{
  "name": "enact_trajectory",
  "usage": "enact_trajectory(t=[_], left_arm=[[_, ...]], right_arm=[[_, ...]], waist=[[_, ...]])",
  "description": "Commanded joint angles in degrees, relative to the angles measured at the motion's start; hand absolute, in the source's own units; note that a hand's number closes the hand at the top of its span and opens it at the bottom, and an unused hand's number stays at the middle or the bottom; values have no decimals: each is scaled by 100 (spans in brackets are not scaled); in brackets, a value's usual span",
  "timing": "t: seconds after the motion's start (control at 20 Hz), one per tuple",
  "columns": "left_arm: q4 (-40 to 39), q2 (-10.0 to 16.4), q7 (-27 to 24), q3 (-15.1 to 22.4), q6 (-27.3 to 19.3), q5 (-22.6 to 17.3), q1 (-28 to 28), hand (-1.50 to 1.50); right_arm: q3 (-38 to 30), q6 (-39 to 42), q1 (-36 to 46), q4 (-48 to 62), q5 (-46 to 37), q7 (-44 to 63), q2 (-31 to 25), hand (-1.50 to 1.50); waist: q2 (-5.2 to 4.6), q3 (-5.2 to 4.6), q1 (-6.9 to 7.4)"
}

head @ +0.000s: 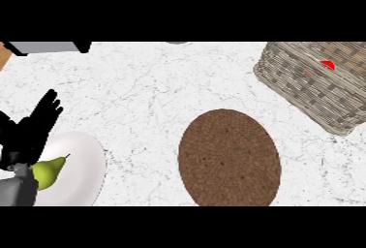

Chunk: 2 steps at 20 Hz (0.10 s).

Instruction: Pick the can from the placemat and place it in the basket

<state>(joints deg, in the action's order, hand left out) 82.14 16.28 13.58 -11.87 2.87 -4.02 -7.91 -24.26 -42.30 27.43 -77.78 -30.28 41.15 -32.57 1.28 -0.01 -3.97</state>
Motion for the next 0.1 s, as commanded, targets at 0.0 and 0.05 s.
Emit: enact_trajectory(t=[0.0,0.05], left_arm=[[-181,125,-245,-110,178,-44,123,0],[-47,-101,-302,20,36,33,238,0]], right_arm=[[-280,727,-1384,-1525,755,-8,-61,-150],[-298,861,-1722,-1867,822,133,28,-150]], waist=[[-28,-4,-21],[-20,-5,-18]])
